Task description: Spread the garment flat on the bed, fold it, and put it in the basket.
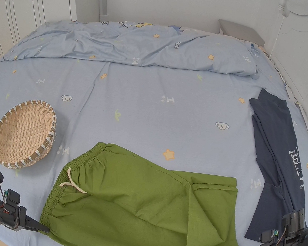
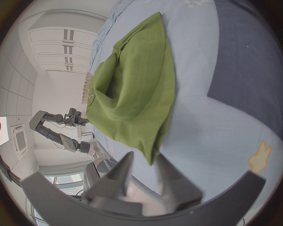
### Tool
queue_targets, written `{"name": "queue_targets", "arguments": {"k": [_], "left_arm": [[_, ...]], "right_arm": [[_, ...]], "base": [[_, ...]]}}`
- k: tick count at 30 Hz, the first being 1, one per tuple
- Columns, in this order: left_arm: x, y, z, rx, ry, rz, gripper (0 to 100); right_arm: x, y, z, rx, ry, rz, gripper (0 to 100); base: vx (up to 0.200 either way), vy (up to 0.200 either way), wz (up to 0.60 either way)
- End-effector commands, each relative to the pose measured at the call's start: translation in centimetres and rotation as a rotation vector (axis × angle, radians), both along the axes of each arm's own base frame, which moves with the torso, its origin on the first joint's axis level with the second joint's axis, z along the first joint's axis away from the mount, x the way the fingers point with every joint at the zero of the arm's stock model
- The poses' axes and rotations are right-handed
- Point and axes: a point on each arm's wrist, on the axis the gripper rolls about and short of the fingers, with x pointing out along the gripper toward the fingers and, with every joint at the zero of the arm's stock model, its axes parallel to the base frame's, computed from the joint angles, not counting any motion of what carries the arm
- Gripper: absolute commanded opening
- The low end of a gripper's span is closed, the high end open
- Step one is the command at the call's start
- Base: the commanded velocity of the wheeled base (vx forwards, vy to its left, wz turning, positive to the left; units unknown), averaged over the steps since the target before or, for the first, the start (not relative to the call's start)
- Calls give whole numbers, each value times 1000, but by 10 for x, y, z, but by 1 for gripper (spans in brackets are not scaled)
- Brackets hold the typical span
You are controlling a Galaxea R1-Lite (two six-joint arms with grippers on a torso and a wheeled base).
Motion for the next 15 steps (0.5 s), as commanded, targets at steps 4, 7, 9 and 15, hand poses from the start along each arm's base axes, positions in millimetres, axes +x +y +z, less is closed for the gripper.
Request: {"name": "queue_targets", "arguments": {"k": [4,7,9,15], "left_arm": [[1,1,1,-3,-8,2,100],[1,2,5,1,-26,10,100],[-1,2,15,19,-82,20,100],[-1,-1,65,64,-220,33,100]], "right_arm": [[-5,0,-3,-1,31,5,100],[-6,-1,4,6,-19,-2,100],[-9,-2,14,14,-82,-11,100],[-12,-4,48,12,-321,-70,100]], "base": [[0,0,0],[0,0,0],[0,0,0],[0,0,0]]}}
